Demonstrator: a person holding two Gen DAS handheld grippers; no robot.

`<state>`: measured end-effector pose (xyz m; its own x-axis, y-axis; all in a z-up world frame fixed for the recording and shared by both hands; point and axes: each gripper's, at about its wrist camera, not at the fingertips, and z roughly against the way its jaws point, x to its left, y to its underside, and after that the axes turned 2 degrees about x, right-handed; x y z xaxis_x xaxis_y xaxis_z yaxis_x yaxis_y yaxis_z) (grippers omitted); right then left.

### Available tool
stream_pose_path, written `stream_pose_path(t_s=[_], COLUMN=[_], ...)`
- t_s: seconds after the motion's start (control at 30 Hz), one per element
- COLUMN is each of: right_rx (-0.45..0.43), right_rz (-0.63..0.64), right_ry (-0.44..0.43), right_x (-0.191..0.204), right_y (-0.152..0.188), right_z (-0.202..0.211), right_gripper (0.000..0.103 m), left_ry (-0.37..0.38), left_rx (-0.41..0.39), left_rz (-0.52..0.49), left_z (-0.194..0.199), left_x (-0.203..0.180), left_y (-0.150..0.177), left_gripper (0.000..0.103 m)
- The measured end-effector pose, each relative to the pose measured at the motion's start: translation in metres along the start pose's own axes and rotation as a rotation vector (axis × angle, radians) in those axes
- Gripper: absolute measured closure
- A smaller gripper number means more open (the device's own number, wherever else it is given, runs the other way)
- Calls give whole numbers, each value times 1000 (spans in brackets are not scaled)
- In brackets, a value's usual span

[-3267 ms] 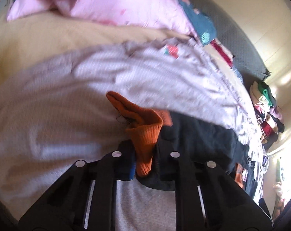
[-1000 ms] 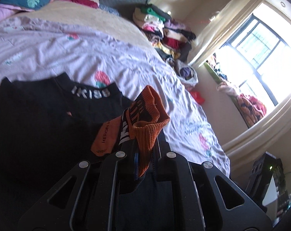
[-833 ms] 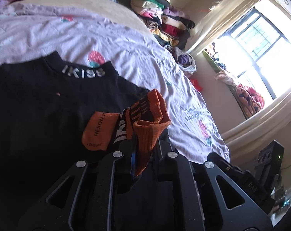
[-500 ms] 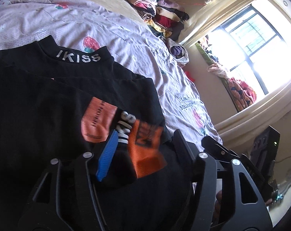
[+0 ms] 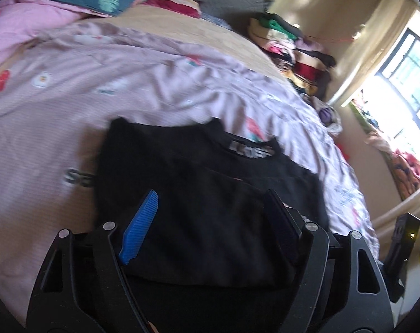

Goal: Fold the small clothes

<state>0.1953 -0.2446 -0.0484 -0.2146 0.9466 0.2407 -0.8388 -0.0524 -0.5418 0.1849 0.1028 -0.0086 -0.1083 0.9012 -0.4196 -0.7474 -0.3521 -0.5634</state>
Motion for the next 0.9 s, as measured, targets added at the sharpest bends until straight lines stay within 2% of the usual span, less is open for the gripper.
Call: stream_pose_path(t_s=[0.1,0.17,0.27,0.33,0.4,0.53,0.7,0.77,0.9], right_rx=[30,41,36,30,21,-50,-178,-190,-166], right_rz=[-12,-20,-14,5,28,135,269,280,291], right_ry=[1,-9,-19,-32,-45,-54,-56,-58,-6], right_x=[-4,-6,-5,-3,1,19,40,40,32], right_y=[0,1,2,3,4,-5,-37,-47,-54], right_z=[-15,-21,-25,-24,-22,-2,37,41,29], right_gripper=[39,45,48,57,86,90,90,90,90], left_ry=[-41,-53,-72,-64,-56,-37,-34,-41,-62], left_rx=[-8,-9,-6,5,16,29,38,43,50], left_rz=[49,70,82,99,113,113,102,99,111], left_z=[3,4,6,3,0,-5,-10,-13,-19], left_x=[28,40,53,61,65,65,60,58,61], left_y=[-5,-6,-4,-3,0,3,4,5,6], left_gripper=[32,32,32,32,32,32,32,32,32])
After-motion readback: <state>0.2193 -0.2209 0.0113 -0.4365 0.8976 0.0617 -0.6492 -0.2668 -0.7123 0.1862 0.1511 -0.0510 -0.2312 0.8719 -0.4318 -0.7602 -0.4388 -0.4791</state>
